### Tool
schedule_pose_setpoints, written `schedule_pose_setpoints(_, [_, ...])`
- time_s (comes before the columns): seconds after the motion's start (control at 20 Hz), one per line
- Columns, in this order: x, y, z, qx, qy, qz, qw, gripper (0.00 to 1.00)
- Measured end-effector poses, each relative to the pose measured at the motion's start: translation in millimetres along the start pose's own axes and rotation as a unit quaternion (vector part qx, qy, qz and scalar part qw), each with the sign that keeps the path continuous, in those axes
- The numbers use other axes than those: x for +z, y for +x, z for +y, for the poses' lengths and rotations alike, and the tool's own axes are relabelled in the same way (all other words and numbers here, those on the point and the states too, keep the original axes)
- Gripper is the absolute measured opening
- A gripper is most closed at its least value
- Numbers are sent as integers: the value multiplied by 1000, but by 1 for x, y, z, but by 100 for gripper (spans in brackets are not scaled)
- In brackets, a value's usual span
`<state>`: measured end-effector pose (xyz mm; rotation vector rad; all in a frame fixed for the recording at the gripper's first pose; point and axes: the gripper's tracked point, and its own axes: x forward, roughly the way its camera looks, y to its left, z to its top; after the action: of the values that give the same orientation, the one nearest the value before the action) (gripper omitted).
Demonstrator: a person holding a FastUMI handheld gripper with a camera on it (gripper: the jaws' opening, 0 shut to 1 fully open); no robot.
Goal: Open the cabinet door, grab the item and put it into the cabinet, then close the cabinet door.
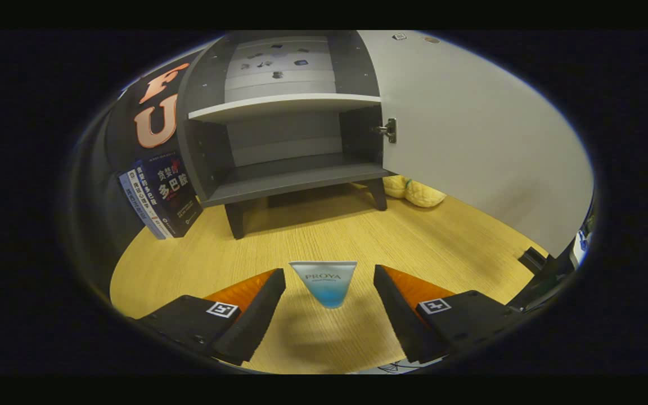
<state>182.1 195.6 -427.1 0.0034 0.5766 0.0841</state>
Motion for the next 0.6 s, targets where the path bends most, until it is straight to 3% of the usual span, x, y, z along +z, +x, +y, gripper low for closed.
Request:
schedule_pose_setpoints(0.15, [-15,10,4,5,-15,19,1000,99])
schedule_pose_setpoints(0.2, [-19,11,5,9,-19,26,999,84])
schedule_pose_setpoints(0.3, [-21,14,4,5,-21,31,999,67])
schedule_pose_setpoints(0.4, [-22,13,7,9,-15,37,999,59])
schedule_pose_setpoints(0.6, [-12,1,5,5,-9,48,999,56])
